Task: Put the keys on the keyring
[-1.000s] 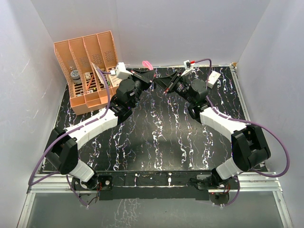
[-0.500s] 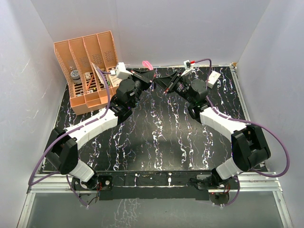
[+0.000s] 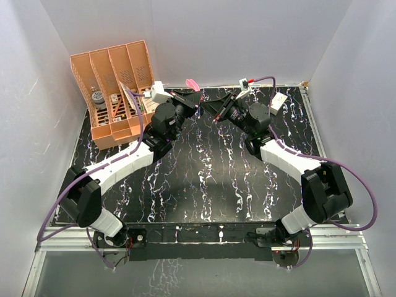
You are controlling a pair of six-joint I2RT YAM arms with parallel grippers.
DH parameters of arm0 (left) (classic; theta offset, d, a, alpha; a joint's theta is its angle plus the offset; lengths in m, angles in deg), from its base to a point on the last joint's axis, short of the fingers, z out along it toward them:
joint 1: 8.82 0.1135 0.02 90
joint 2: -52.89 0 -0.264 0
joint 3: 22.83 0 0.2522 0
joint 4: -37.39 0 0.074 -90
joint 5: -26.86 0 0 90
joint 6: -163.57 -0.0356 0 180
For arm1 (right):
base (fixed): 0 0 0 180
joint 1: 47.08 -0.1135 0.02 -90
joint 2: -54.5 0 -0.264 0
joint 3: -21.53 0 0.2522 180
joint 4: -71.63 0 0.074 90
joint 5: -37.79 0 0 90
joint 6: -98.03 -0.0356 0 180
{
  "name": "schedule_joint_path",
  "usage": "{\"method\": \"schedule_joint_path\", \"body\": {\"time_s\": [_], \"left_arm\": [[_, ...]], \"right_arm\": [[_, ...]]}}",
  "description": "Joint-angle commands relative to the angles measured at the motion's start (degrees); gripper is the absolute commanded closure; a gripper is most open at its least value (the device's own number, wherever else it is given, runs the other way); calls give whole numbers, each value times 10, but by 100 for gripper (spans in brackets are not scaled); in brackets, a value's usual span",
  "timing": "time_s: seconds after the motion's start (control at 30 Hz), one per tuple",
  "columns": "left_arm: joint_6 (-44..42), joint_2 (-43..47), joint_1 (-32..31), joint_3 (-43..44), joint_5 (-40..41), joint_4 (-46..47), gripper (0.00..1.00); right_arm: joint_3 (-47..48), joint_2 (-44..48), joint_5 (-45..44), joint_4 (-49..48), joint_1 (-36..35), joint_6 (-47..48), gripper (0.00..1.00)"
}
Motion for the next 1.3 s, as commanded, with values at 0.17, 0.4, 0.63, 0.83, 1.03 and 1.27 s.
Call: {"method": "schedule_joint_path", "body": {"time_s": [0.17,0.4,0.63,0.83,1.03,1.27], "left_arm": [[-4,31,-3,35,-2,24,100],[-2,38,-3,35,-3,22,100],[-4,45,-3,35,-1,19,100],[-11,60,-3,35,8,-5,100],[-15,63,-3,42,8,-25,100],[-44,53,-2,71,8,-59,100]], "right_arm": [[4,1,-7,-16,3,2,100],[3,2,-8,-18,3,2,100],[1,4,-10,-15,3,1,100],[-1,13,-20,4,3,16,100],[11,15,-18,18,3,24,100],[22,69,-15,76,3,78,68]]}}
